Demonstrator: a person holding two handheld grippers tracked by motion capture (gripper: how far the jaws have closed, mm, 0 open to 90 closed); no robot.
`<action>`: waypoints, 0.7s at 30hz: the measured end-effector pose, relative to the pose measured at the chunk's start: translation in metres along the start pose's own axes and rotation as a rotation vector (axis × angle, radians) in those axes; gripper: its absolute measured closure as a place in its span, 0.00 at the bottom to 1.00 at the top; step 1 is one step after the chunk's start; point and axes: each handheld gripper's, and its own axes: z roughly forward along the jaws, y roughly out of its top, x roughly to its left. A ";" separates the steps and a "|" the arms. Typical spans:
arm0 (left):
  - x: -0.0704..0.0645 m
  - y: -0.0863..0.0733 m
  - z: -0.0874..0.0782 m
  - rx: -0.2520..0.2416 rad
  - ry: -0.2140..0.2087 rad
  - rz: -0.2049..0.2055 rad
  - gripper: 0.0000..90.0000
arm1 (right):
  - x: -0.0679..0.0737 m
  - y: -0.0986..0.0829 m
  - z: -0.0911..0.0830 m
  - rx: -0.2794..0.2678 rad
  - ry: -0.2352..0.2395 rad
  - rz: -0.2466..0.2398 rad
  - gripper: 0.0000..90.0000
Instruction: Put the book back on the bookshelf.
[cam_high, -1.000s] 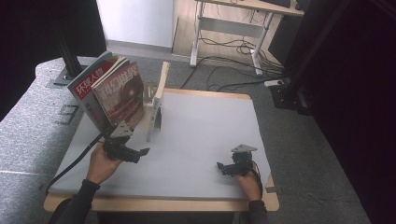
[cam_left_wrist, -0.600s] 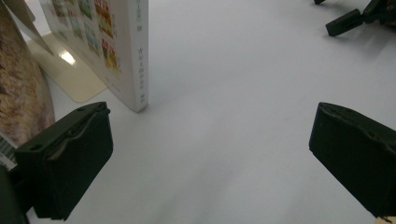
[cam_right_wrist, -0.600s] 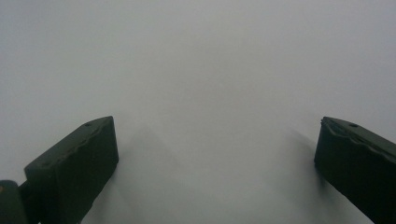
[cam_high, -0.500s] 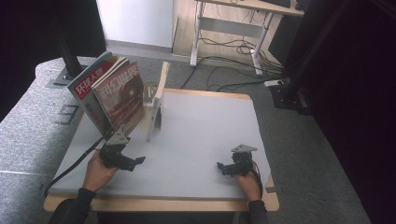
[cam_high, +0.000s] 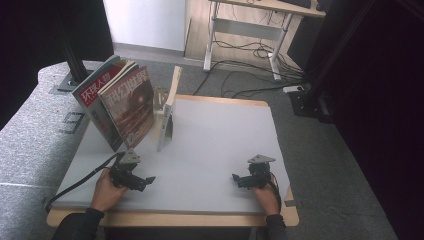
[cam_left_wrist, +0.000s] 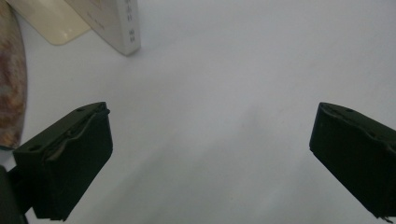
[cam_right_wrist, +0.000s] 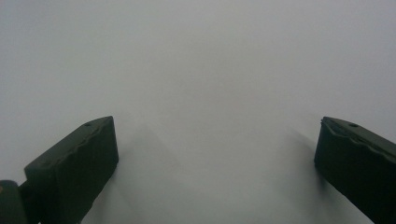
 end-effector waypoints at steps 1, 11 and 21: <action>-0.001 -0.001 0.002 0.007 -0.001 0.002 0.00 | 0.000 0.000 0.000 0.000 0.000 0.000 0.00; -0.006 -0.010 0.023 0.085 -0.007 0.014 0.00 | 0.000 0.000 0.000 0.000 0.000 0.000 0.00; -0.007 -0.011 0.024 0.081 -0.006 0.014 0.00 | 0.000 0.000 0.000 0.001 0.001 -0.001 0.00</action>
